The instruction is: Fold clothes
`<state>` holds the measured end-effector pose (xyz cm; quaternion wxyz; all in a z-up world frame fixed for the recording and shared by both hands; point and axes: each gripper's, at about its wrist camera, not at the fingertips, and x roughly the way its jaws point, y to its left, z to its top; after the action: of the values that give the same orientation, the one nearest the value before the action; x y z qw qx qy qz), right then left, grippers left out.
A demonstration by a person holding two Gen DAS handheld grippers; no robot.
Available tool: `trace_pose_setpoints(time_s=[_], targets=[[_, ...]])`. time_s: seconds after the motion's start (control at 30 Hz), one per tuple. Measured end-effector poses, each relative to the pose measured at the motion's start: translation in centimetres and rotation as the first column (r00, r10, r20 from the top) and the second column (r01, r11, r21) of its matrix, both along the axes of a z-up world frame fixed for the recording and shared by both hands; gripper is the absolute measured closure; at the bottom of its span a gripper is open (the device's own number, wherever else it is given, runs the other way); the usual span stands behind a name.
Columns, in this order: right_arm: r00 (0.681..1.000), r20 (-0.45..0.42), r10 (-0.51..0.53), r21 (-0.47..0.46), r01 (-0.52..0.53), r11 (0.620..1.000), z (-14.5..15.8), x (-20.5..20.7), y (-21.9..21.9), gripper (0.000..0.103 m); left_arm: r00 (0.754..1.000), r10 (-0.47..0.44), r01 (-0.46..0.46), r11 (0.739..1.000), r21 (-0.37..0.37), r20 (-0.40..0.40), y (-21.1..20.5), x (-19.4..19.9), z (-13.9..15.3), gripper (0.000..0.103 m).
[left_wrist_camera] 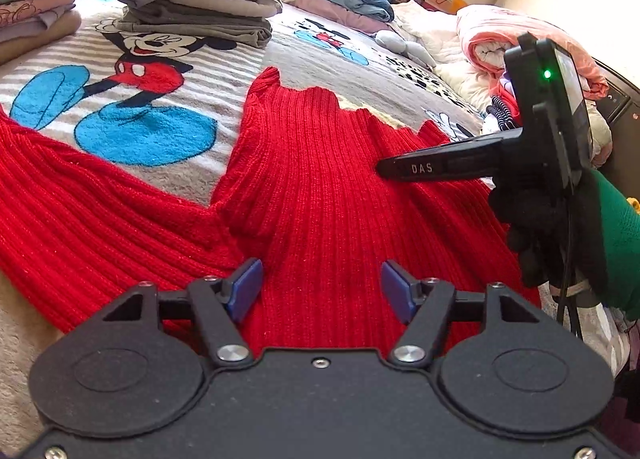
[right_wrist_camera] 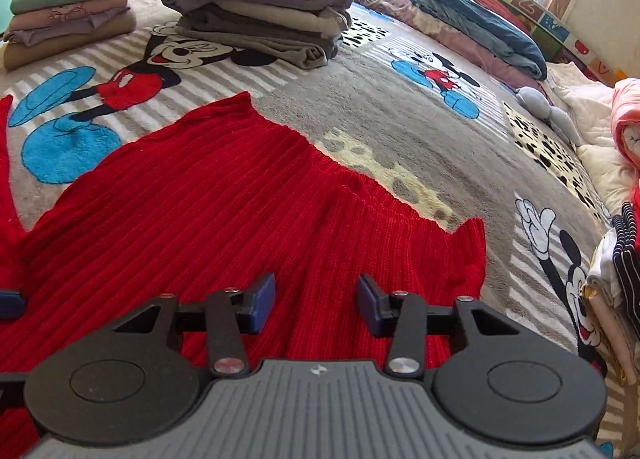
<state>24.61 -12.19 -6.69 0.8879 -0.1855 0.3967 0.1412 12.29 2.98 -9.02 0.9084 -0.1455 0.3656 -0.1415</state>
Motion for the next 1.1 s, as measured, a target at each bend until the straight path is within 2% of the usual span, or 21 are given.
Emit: trace_pose_setpoints(time_s=[0.07,0.13,0.23,0.33,0.43,0.5,0.57,0.63,0.83,1.1], targets=[[1.0,0.004,-0.021,0.027,0.021,0.999,0.1,0.3,-0.4,0.082,1.0,-0.004,0.004,1.0,0.0,0.001,0.1,0.0,0.0,0.036],[0.999,0.02,-0.035,0.056,0.034,0.998,0.6,0.4,-1.0,0.092,1.0,-0.004,0.004,1.0,-0.009,-0.001,0.2,0.1,0.0,0.036],[0.995,0.066,-0.079,0.14,0.07,0.988,2.0,-0.6,-3.0,0.093,1.0,-0.004,0.004,1.0,-0.01,0.0,0.2,0.1,0.0,0.036],[0.98,0.097,-0.173,0.285,0.139,0.948,3.8,-1.4,-6.4,0.094,1.0,-0.005,0.005,1.0,0.002,0.007,0.0,0.0,-0.1,0.035],[0.953,0.108,-0.282,0.467,0.201,0.861,5.3,-3.6,-11.0,0.094,1.0,-0.006,0.006,1.0,0.018,0.015,-0.3,-0.1,-0.1,0.035],[0.93,0.105,-0.352,0.579,0.231,0.782,6.2,-5.2,-14.1,0.094,1.0,-0.007,0.006,1.0,0.029,0.02,-0.4,-0.1,-0.1,0.034],[0.906,0.106,-0.411,0.673,0.238,0.7,6.8,-7.1,-17.1,0.094,1.0,-0.009,0.007,0.999,0.046,0.027,-0.7,-0.2,-0.2,0.033],[0.886,0.102,-0.452,0.736,0.239,0.634,6.9,-8.5,-19.5,0.094,0.999,-0.012,0.01,0.998,0.068,0.036,-1.0,-0.3,-0.2,0.032],[0.828,0.057,-0.558,0.859,0.245,0.45,5.4,-13.3,-25.4,0.094,0.998,-0.029,0.019,0.99,0.143,0.064,-2.1,-0.7,-0.4,0.029],[0.749,-0.061,-0.66,0.927,0.287,0.24,0.5,-19.3,-30.1,0.094,0.996,-0.037,0.023,0.985,0.17,0.079,-2.5,-0.9,-0.6,0.029]])
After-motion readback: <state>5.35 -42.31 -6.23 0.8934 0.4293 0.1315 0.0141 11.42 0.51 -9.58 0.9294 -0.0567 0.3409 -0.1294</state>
